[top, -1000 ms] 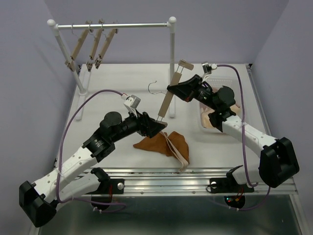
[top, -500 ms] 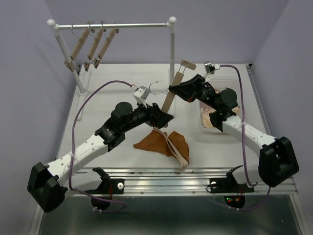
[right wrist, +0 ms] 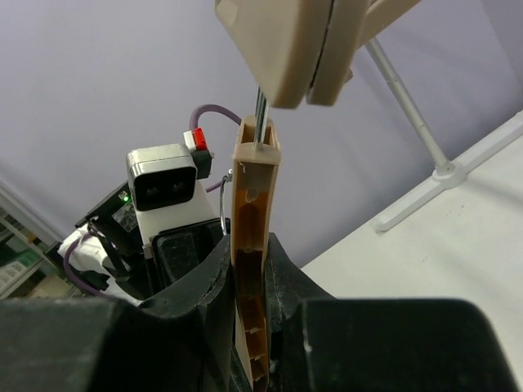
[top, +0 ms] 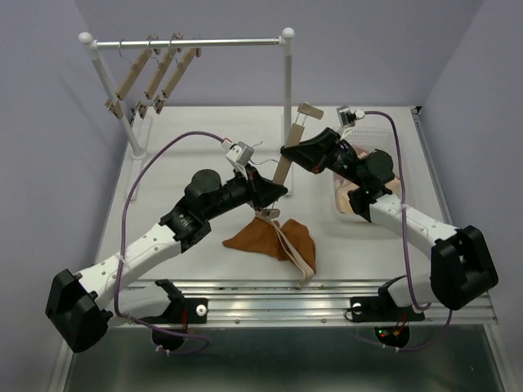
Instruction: Remove the underwear clipped to the hanger
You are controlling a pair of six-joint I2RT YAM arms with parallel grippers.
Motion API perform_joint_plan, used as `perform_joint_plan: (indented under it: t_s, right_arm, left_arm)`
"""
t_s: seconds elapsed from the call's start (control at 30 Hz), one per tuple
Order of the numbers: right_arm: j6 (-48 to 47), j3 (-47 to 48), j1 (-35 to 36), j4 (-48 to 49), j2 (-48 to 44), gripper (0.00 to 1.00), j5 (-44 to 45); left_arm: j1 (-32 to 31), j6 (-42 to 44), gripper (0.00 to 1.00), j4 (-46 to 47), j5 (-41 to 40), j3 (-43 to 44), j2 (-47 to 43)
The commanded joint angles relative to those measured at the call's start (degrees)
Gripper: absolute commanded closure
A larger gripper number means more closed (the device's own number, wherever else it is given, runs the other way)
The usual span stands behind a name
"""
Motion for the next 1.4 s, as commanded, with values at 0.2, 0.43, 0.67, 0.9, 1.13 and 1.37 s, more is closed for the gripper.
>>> perform_joint_plan:
  t_s: [0.2, 0.43, 0.67, 0.9, 1.13, 1.37]
  right_arm:
    - [-12.38, -0.31, -0.14, -11.73, -2.93, 0.07, 0.74]
    - [-34.51, -1.53, 2.49, -41.93, -8.03, 0.00, 9.24]
    - [-52.39, 2.50, 18.83, -66.74, -2.61, 0.00, 27.87]
    - [-50.55, 3.65, 26.93, -72.93, 6.90, 0.01, 42.66]
    - [-48.54, 4.62, 30.63, -74.43, 10.69, 0.89, 51.24]
    - [-43.17, 10.41, 29.05, -72.23, -0.02, 0.99, 72.86]
  left_arm:
    - [0.68, -0.14, 1.00, -11.91, -22.82, 1.50, -6.98]
    - [0.68, -2.06, 1.00, -31.60, -37.23, 4.49, -13.22]
    - [0.68, -7.51, 1.00, -51.73, -48.07, 11.43, -13.40]
    - [0.77, -9.89, 1.00, -52.99, -46.93, 11.79, -13.84]
    - [0.77, -9.72, 1.00, -52.29, -46.49, 11.44, -13.58]
    - [0.77, -8.84, 1.00, -51.40, -47.10, 11.79, -13.40]
